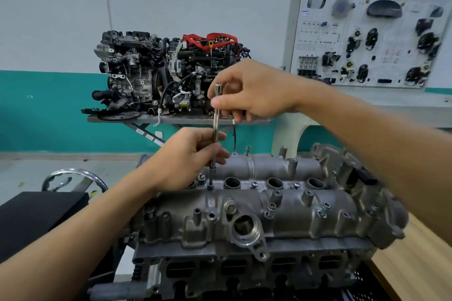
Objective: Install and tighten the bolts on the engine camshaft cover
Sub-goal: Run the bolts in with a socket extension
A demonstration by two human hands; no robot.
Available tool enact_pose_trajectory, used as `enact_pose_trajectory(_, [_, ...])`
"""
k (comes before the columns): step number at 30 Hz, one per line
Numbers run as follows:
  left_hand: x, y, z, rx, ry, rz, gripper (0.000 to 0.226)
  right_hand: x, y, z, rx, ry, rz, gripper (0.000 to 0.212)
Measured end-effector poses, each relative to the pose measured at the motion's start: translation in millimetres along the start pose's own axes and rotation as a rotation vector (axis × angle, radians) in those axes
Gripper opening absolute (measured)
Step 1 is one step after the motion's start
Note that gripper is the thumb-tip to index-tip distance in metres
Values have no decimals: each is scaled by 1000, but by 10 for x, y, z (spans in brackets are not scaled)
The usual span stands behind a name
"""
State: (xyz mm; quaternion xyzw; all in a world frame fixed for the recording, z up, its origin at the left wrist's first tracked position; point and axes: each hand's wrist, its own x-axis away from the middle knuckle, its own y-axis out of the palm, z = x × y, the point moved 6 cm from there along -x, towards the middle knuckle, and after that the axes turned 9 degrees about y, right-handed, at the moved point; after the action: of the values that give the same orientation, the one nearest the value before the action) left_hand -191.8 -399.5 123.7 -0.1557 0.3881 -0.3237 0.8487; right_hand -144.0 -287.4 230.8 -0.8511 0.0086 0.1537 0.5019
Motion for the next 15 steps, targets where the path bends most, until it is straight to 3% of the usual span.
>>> enact_pose_trajectory(3, [-31,-9,-2,8,9,14,13,-54,-119,-98,124,-7,-54,12])
enact_pose_trajectory(6, [-52,-110,6,93,-10,174,22,-127,-99,-228,453,-32,13,51])
enact_pose_trajectory(8, [-55,-143,22,89,-3,218,17,-157,-92,-296,618,-19,63,64])
enact_pose_trajectory(10, [-66,-128,19,102,-7,184,6,-151,-127,-340,631,2,-6,57])
enact_pose_trajectory(11, [-74,-121,17,102,-19,135,7,-127,-132,-366,573,3,-76,42])
enact_pose_trajectory(13, [-83,-115,15,67,-48,-1,19,-96,-181,-418,451,-15,-161,18])
enact_pose_trajectory(15, [-64,-113,56,12,-63,-91,37,-81,-216,-467,457,-43,-151,9])
